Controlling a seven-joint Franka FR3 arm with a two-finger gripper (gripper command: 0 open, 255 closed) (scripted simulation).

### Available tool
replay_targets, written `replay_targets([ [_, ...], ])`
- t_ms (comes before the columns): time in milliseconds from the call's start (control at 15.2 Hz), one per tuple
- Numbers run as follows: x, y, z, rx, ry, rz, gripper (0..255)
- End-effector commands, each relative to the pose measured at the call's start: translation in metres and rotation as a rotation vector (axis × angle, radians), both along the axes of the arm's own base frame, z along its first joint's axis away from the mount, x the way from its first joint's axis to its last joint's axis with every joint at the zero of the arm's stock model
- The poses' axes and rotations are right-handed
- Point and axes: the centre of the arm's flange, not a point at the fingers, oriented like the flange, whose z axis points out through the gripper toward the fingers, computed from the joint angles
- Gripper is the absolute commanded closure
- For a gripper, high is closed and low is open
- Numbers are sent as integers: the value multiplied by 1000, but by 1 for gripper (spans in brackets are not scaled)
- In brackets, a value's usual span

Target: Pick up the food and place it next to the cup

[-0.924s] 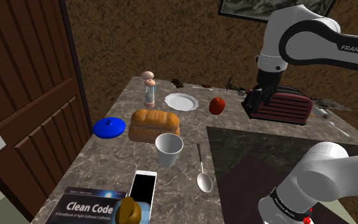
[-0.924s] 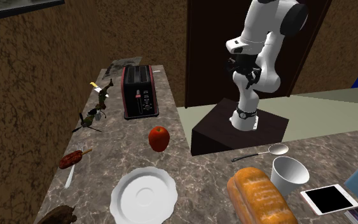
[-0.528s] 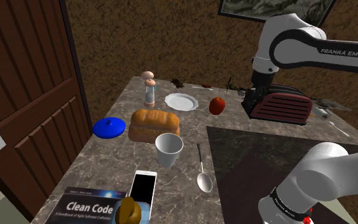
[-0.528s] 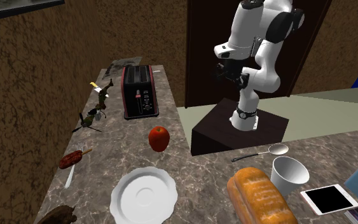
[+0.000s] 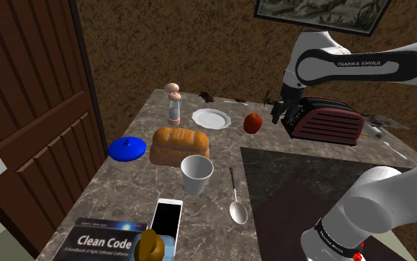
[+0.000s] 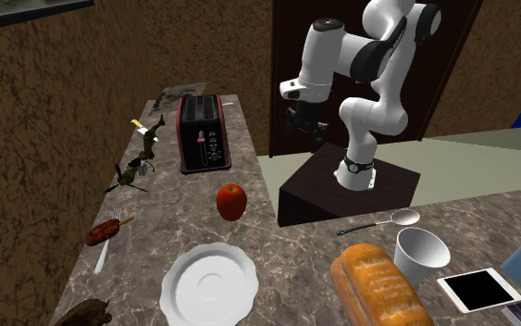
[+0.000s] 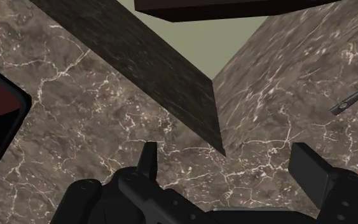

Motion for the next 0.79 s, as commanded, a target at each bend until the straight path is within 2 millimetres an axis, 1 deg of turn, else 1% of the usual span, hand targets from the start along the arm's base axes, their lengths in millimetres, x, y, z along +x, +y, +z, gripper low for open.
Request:
replay_targets([
  [0,17,-16,-8,4,-29,-3,0],
  [726,108,-103,-49,32,-171,-18,0],
])
